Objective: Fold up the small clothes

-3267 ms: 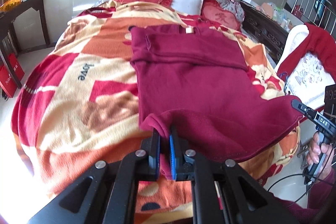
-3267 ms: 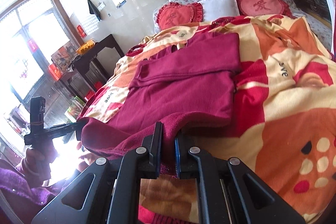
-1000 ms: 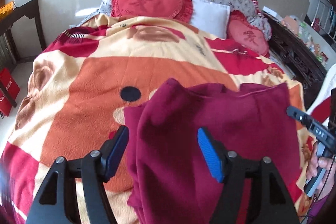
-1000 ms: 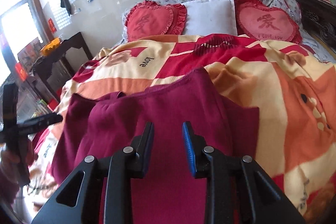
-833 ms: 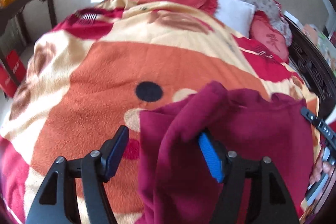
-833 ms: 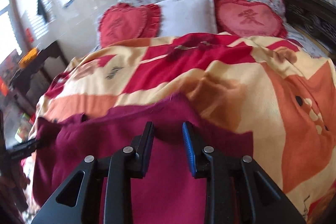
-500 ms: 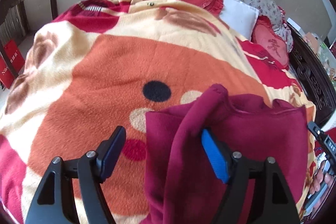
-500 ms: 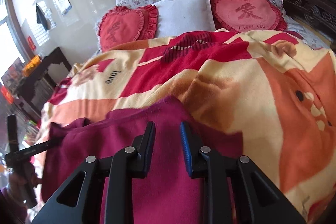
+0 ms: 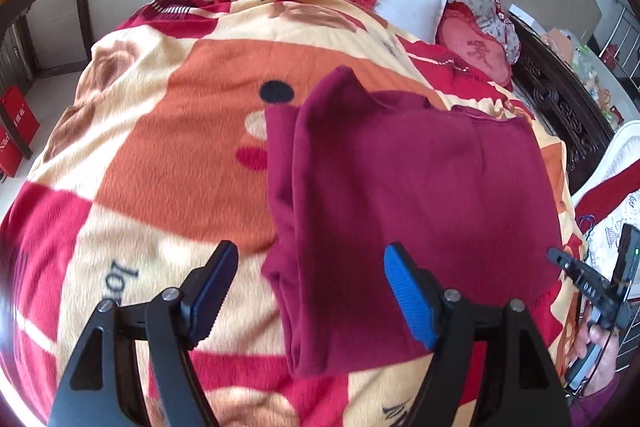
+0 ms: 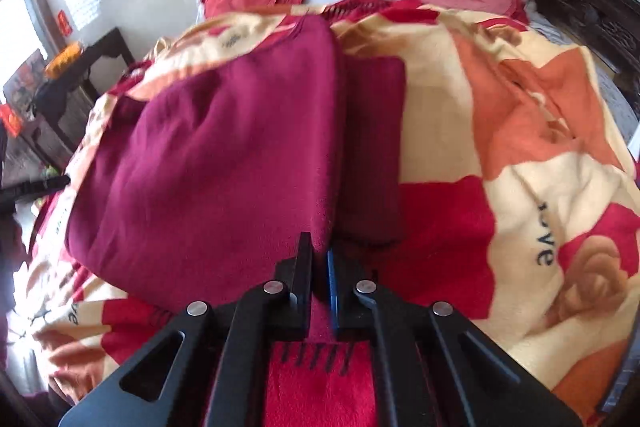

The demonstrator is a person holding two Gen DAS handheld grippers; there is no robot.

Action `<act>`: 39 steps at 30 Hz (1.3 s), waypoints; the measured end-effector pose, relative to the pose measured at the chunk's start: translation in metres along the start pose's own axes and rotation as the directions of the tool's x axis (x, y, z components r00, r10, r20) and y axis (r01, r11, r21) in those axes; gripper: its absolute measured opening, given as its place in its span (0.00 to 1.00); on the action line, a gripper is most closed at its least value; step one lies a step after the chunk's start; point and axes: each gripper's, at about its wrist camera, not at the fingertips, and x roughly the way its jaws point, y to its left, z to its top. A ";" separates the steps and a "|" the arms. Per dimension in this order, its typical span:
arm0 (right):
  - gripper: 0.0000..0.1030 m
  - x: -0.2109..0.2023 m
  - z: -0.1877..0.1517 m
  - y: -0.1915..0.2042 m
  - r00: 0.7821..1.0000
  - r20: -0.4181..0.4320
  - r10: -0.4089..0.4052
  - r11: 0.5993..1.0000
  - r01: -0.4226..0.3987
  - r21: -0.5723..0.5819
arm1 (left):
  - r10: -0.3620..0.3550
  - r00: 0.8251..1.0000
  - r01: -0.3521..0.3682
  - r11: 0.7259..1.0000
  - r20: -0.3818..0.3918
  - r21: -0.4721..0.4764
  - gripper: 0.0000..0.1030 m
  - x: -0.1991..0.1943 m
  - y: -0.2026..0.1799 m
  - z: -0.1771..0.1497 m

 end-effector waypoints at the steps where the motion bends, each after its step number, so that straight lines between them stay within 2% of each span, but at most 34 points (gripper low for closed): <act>1: 0.00 0.002 -0.002 -0.007 1.000 -0.006 0.001 0.999 -0.001 0.037 | 0.000 1.000 0.000 1.000 -0.014 0.001 0.79 0.002 -0.001 -0.008; 4: 0.00 0.014 -0.006 -0.008 0.999 -0.046 -0.019 0.998 0.022 0.061 | -0.005 0.998 0.005 1.000 -0.057 0.006 0.79 0.009 -0.003 -0.028; 7: 0.01 -0.005 -0.003 -0.005 1.000 0.014 -0.018 0.995 0.016 0.099 | 0.018 0.997 -0.019 1.000 -0.069 -0.003 0.79 0.014 0.000 -0.042; 10: 0.09 -0.020 0.007 0.004 0.996 0.083 -0.028 0.996 0.021 0.082 | 0.017 0.995 -0.020 0.999 -0.094 -0.034 0.79 0.024 0.006 -0.049; 14: 0.09 -0.009 0.024 0.011 0.997 0.080 -0.023 0.998 0.018 0.060 | 0.017 0.995 -0.024 0.997 -0.102 -0.069 0.79 0.031 0.010 -0.052; 16: 0.09 0.006 0.030 0.007 0.996 0.071 -0.050 0.997 0.045 0.069 | 0.026 0.994 -0.033 0.997 -0.103 -0.068 0.79 0.033 0.011 -0.055; 19: 0.09 0.037 0.033 -0.006 0.992 -0.024 -0.121 0.989 0.122 0.079 | 0.032 0.995 -0.038 0.997 -0.096 -0.064 0.80 0.034 0.010 -0.057; 20: 0.09 0.044 0.033 -0.010 0.993 -0.046 -0.106 0.990 0.110 0.089 | 0.033 0.995 -0.039 0.997 -0.094 -0.060 0.80 0.034 0.010 -0.058; 23: 0.09 0.033 0.035 -0.005 0.990 -0.024 -0.139 0.986 0.141 0.090 | 0.026 0.996 -0.032 0.998 -0.090 -0.061 0.80 0.034 0.011 -0.059; 26: 0.09 0.013 0.038 0.010 0.983 0.037 -0.179 0.981 0.175 0.085 | 0.017 0.996 -0.023 0.997 -0.089 -0.070 0.81 0.035 0.013 -0.060; 29: 0.09 0.002 0.044 0.034 0.992 0.073 -0.099 0.994 0.096 0.043 | 0.008 0.996 -0.014 0.997 -0.084 -0.078 0.81 0.034 0.016 -0.061; 32: 0.09 0.011 0.049 0.073 0.997 0.059 0.044 0.998 -0.041 -0.054 | -0.004 0.997 -0.003 0.996 -0.075 -0.088 0.83 0.035 0.016 -0.062; 35: 0.09 0.034 0.057 0.118 0.989 0.029 0.143 0.979 -0.137 -0.149 | -0.033 0.998 0.026 0.993 -0.058 -0.116 0.85 0.034 0.020 -0.064; 39: 0.09 0.067 0.074 0.182 0.973 0.030 0.228 0.944 -0.213 -0.253 | -0.058 0.997 0.052 0.989 -0.042 -0.136 0.87 0.032 0.027 -0.067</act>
